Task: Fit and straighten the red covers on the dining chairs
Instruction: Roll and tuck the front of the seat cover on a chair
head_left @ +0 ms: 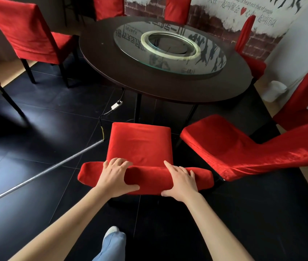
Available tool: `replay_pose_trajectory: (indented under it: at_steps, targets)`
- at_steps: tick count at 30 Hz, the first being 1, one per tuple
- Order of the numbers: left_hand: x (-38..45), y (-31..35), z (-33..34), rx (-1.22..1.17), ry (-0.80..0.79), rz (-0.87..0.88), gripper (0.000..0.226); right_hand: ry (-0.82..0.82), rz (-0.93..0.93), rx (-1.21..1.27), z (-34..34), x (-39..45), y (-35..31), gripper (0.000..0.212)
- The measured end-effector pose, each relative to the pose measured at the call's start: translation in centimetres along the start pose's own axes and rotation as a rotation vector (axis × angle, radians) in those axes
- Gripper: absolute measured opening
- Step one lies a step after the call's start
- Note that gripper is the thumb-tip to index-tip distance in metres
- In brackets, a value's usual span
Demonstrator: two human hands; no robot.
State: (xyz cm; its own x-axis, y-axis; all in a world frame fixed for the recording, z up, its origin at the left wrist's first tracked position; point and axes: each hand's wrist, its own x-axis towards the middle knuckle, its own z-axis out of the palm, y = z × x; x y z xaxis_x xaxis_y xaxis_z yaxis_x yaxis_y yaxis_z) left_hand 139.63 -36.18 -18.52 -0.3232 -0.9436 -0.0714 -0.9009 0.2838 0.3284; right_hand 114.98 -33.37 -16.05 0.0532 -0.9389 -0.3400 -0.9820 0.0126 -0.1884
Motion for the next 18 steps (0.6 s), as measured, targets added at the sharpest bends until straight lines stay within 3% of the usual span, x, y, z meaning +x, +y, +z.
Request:
replay_pose_trajectory:
  at_steps: [7, 18]
  targets:
    - [-1.6, -0.1, -2.8, -0.101, 0.153, -0.087, 0.085, 0.085, 0.025, 0.079, -1.9, -1.7, 0.8, 0.108]
    - [-6.9, -3.9, -5.5, -0.043, 0.281, -0.295, 0.081, 0.125, -0.197, 0.104, -2.6, -0.8, -5.7, 0.102]
